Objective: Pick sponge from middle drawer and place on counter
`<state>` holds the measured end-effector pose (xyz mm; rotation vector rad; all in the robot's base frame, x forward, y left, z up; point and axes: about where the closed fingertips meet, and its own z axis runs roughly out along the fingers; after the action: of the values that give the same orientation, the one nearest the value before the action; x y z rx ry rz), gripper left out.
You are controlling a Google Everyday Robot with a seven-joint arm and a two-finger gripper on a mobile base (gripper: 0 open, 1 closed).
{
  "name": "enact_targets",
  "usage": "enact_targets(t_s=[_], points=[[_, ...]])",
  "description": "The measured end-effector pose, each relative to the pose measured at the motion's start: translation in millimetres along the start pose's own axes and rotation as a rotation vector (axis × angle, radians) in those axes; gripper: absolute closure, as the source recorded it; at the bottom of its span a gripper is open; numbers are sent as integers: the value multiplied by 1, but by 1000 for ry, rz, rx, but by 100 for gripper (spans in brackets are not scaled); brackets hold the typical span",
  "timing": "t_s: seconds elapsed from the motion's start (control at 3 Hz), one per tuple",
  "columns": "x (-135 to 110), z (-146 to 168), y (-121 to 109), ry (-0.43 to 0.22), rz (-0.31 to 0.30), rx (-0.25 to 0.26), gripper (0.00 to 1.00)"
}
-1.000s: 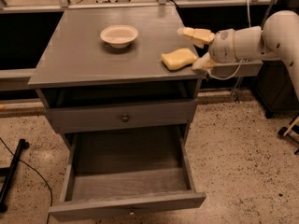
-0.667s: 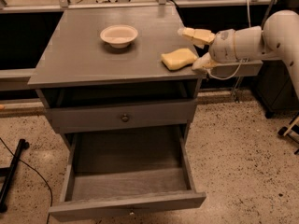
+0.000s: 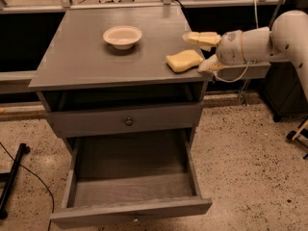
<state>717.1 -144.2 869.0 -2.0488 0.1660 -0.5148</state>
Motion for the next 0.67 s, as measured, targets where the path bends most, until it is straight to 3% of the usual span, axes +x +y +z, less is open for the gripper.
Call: enact_targets(t_s=[0.33, 0.67], points=[[0, 0, 0, 0, 0, 0, 14], [15, -26, -6, 26, -19, -15, 11]])
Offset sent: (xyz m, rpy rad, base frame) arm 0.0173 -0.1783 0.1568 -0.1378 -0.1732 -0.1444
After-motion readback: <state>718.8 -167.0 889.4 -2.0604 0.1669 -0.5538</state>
